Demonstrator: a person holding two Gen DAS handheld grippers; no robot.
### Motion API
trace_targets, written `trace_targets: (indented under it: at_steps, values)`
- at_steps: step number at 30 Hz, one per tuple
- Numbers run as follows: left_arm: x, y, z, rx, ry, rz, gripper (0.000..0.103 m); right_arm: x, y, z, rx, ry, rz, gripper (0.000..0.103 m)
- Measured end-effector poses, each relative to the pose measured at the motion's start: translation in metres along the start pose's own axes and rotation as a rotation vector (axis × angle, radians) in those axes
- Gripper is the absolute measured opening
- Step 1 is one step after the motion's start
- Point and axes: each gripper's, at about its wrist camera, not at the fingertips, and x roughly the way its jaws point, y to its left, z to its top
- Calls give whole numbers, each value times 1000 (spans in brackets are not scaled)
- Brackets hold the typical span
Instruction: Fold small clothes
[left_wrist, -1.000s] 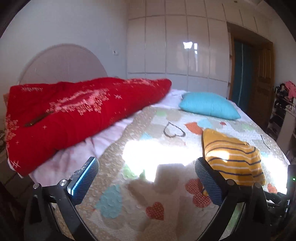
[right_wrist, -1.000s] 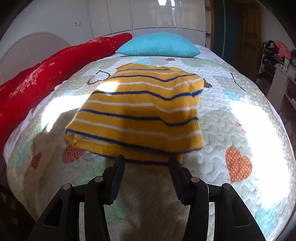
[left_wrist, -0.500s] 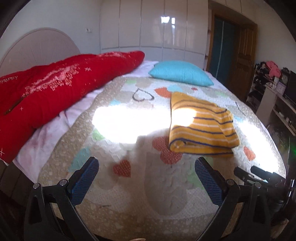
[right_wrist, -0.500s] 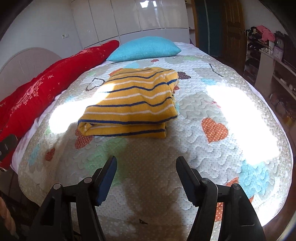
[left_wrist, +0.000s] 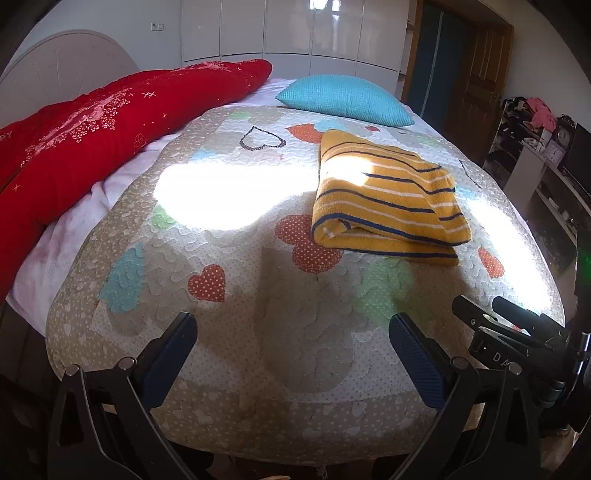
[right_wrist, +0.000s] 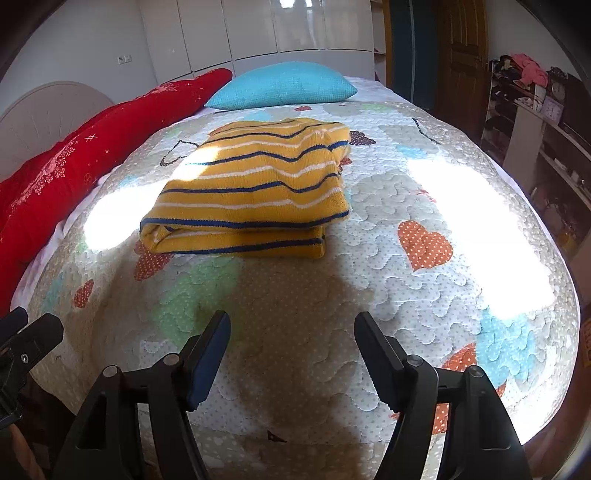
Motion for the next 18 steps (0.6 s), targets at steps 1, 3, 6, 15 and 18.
trace_targets:
  at_steps: [1, 3, 6, 15, 18]
  values:
    - [1, -2, -1, 6, 6, -1, 103, 1, 0, -1, 3, 4, -1, 75]
    - [3, -5, -3, 21, 13, 2, 103, 3, -2, -2, 11, 12, -1, 75]
    - [5, -9, -5, 39, 23, 12, 103, 5, -4, -3, 19, 24, -5, 75]
    - [10, -12, -9, 50, 50, 4, 103, 7, -4, -6, 24, 30, -3, 76]
    - [13, -11, -9, 45, 62, 4, 103, 8, -3, -6, 24, 33, -4, 77]
